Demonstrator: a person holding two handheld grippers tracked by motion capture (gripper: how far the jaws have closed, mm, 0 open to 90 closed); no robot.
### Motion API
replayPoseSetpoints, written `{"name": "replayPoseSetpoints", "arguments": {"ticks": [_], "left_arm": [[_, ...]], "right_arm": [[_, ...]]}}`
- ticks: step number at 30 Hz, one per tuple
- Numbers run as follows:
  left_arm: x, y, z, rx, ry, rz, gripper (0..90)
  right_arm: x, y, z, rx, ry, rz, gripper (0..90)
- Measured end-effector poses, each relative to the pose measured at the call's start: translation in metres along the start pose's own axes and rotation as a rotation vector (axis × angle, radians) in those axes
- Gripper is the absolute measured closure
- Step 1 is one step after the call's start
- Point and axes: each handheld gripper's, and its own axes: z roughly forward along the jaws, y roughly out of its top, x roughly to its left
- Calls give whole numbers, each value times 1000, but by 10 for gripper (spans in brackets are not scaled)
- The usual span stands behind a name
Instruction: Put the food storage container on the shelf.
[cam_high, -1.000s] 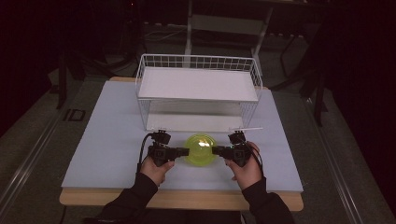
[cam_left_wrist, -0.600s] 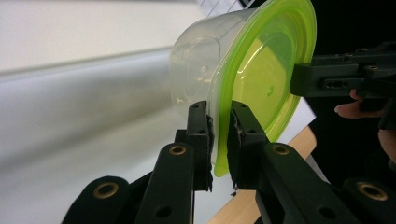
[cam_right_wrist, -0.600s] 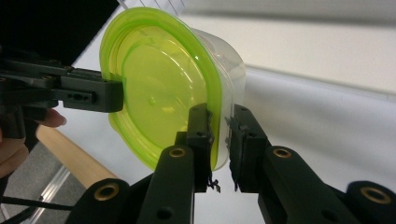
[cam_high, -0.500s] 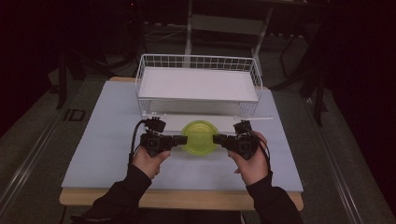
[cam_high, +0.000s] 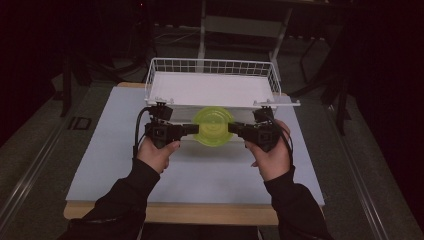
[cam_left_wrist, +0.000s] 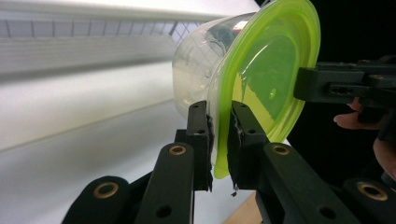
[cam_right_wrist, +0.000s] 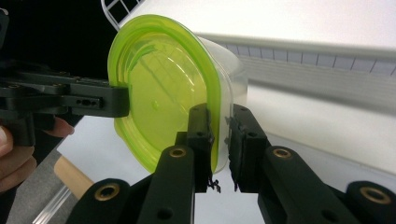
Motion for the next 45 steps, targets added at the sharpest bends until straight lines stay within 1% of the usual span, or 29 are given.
{"name": "replayPoseSetpoints", "arguments": {"ticks": [5,9,11,12,13,14,15,17,20,23,25,26,31,35,36,37,38,39,41,42,43,44,45], "left_arm": [[-2,16,-3,-21,21,3,811],[0,30,-3,-24,48,-1,809],[1,37,-3,-23,49,-11,809],[2,40,-2,-26,57,-10,809],[2,40,-2,-26,57,-10,808],[2,40,-2,-26,57,-10,808],[1,51,-1,-21,75,-10,808],[2,57,0,-24,83,-14,808],[4,64,3,-13,89,-22,807],[6,72,5,-5,105,-20,806],[7,76,7,-1,114,-17,805],[8,78,8,2,114,-22,805],[15,84,13,-1,115,-41,801],[21,87,17,2,94,-59,800],[22,87,19,3,102,-59,797],[23,88,21,1,101,-61,790],[23,89,22,-3,107,-60,787],[24,89,24,-4,113,-58,771],[26,91,27,-1,103,-58,763],[26,92,28,-6,102,-57,731],[27,93,29,1,105,-51,720],[27,94,30,3,102,-56,709],[28,95,31,1,108,-52,677]], "right_arm": [[2,18,0,-20,-5,2,797],[2,31,4,-19,-21,4,797],[2,37,5,-22,-26,6,797],[2,40,6,-22,-24,9,797],[2,40,6,-22,-24,9,797],[1,44,7,-21,-22,15,797],[0,51,10,-18,-32,21,796],[-2,57,12,-14,-40,26,796],[-4,64,15,-10,-41,39,796],[-7,69,19,-2,-43,50,796],[-10,73,22,4,-38,70,795],[-12,75,23,10,-36,78,795],[-15,84,30,25,-51,98,795],[-19,87,35,41,-46,119,795],[-20,87,37,43,-46,127,795],[-21,88,38,45,-49,129,795],[-21,88,39,38,-56,129,795],[-22,89,40,38,-62,128,795],[-24,90,42,44,-59,137,794],[-25,90,42,43,-61,136,792],[-26,91,42,44,-52,143,788],[-28,92,42,44,-43,154,777],[-29,93,43,43,-44,157,727]]}}
